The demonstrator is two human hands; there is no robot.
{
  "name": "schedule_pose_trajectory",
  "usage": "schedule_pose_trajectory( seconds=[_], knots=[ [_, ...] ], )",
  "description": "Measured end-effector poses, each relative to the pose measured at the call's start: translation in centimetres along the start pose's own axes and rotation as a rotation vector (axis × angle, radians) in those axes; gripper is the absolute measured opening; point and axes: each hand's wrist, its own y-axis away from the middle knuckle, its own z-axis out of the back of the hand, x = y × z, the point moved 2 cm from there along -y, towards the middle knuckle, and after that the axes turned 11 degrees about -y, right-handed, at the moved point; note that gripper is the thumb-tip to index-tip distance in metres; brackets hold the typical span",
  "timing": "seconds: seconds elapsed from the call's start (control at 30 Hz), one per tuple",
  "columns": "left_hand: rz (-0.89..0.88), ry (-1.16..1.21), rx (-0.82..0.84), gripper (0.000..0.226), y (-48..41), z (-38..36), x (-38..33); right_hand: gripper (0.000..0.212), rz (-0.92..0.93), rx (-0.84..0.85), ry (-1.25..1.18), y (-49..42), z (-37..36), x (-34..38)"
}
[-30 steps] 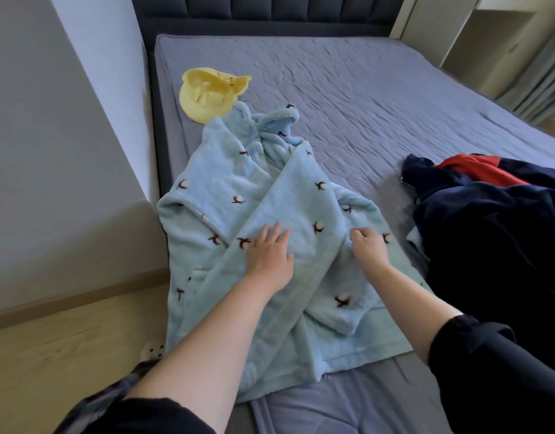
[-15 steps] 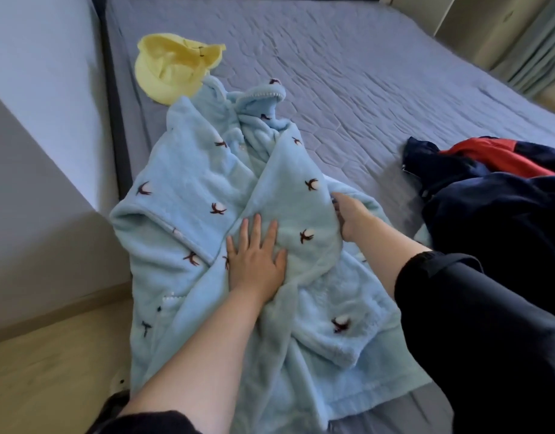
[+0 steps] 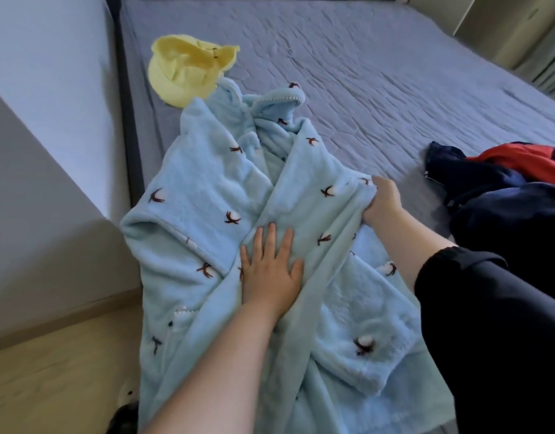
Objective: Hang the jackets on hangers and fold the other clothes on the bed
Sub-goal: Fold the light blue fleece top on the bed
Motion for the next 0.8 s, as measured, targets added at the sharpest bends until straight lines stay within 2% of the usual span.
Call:
schedule_pose_trajectory(
  seconds=[0.03,0.1,0.2,0.3,0.37,0.47,0.5,0.53,0.6,0.63,0.73,0.8],
  knots=[
    [0.007,-0.012,-0.001,0.063,0.0,0.2,-0.1,0.016,0.024,-0.054,0.045,-0.2,0.2,0.2],
    [0.024,-0.049,-0.031,0.063,-0.1,0.8,-0.8,0.026,0.062,-0.140,0.059,-0.6,0.4,1.0],
    [0.024,-0.070,-0.081,0.063,-1.1,2.2,-2.2,0.016,0.102,-0.089,-0.011,-0.8,0.3,2.4],
    [0.015,-0.079,-0.063,0.062,-2.0,2.8,-2.6,0.027,0.094,-0.117,0.005,-0.9,1.4,2.3],
    [0.021,-0.105,-0.013,0.061,-2.0,2.6,-2.5,0.024,0.054,-0.160,0.145,-0.9,2.6,1.3],
    [0.025,-0.136,0.074,0.061,-2.0,2.1,-2.3,0.041,-0.002,-0.045,0.348,-1.4,2.9,0.8],
    [0.026,-0.139,0.097,0.061,-2.0,2.1,-2.3,0.047,0.089,-0.051,0.433,-1.8,2.8,1.5],
    [0.031,-0.135,0.114,0.061,-2.2,2.2,-2.4,0.048,0.257,-0.107,0.561,-2.2,2.7,2.5],
    [0.042,-0.110,0.111,0.061,-2.6,2.7,-2.9,0.035,0.564,-0.221,0.792,-2.3,2.4,4.4],
    [0.042,-0.102,0.093,0.061,-2.9,3.1,-3.2,0.037,0.620,-0.259,0.819,-2.4,2.5,4.8],
    [0.010,-0.119,0.061,0.061,-3.9,4.1,-4.1,0.031,0.572,-0.309,0.729,-3.5,3.3,4.4],
    [-0.009,-0.123,0.075,0.062,-4.4,4.3,-4.0,0.042,0.471,-0.332,0.788,-4.3,3.3,4.0]
  ],
)
